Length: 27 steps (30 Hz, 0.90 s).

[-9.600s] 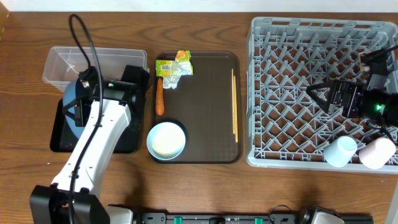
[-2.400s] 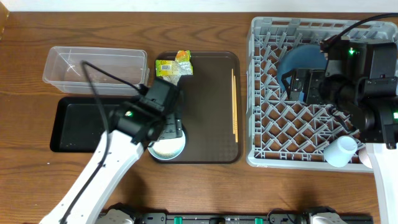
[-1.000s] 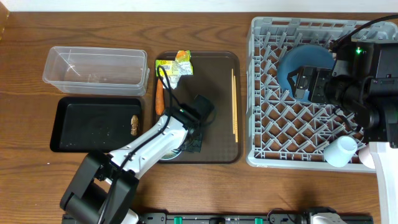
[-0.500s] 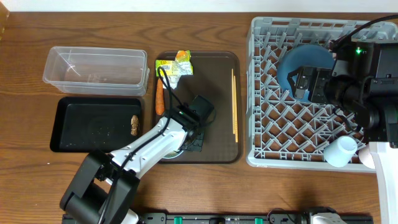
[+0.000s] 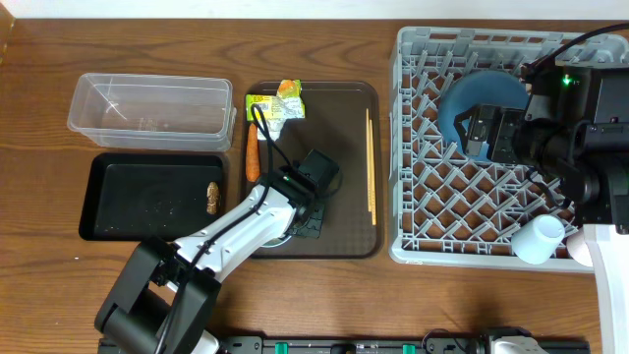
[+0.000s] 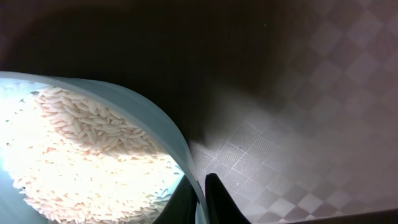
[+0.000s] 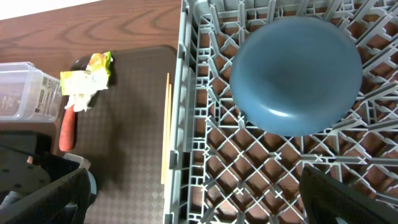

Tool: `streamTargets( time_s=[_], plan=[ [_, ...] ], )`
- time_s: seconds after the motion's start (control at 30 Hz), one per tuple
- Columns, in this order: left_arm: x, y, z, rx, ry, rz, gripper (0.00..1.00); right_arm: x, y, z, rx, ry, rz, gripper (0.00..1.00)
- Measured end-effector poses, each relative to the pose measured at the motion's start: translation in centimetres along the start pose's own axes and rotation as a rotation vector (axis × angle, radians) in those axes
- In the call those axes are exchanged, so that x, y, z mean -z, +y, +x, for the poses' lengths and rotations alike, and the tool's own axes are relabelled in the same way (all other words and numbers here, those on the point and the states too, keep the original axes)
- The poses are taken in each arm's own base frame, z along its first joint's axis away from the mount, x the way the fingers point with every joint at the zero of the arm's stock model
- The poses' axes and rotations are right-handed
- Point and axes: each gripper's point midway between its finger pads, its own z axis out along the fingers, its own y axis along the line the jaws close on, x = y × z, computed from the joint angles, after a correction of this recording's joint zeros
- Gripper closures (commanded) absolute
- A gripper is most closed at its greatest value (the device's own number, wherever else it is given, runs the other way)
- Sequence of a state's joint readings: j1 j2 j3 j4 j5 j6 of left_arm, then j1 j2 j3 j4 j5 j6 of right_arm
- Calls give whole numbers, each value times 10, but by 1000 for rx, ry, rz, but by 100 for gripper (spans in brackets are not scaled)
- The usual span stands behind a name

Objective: Sort waste into correct bins and load items into the dishwasher rack
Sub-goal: 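Lift the rice bowl with left gripper and carry it over the black tray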

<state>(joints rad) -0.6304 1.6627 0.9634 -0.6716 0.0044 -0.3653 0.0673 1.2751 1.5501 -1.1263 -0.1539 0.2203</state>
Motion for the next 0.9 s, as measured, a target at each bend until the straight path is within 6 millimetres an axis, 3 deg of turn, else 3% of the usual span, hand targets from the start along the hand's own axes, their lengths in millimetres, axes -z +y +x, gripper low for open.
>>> streamTargets(
  time_s=[0.13, 0.23, 0.37, 0.43, 0.77, 0.9],
  plan=[
    [0, -1, 0, -5, 0, 7, 77, 0, 0, 0, 0, 0, 0, 1],
    [-2, -2, 1, -4, 10, 9, 77, 0, 0, 0, 0, 0, 0, 1],
    [-9, -1, 5, -4, 34, 2, 81, 0, 0, 0, 0, 0, 0, 1],
    [-11, -1, 6, 0, 40, -1, 93, 0, 0, 0, 0, 0, 0, 1],
    [-10, 2, 8, -7, 47, -13, 94, 0, 0, 0, 0, 0, 0, 1],
    [0, 4, 14, -8, 75, -22, 94, 0, 0, 0, 0, 0, 0, 1]
  ],
)
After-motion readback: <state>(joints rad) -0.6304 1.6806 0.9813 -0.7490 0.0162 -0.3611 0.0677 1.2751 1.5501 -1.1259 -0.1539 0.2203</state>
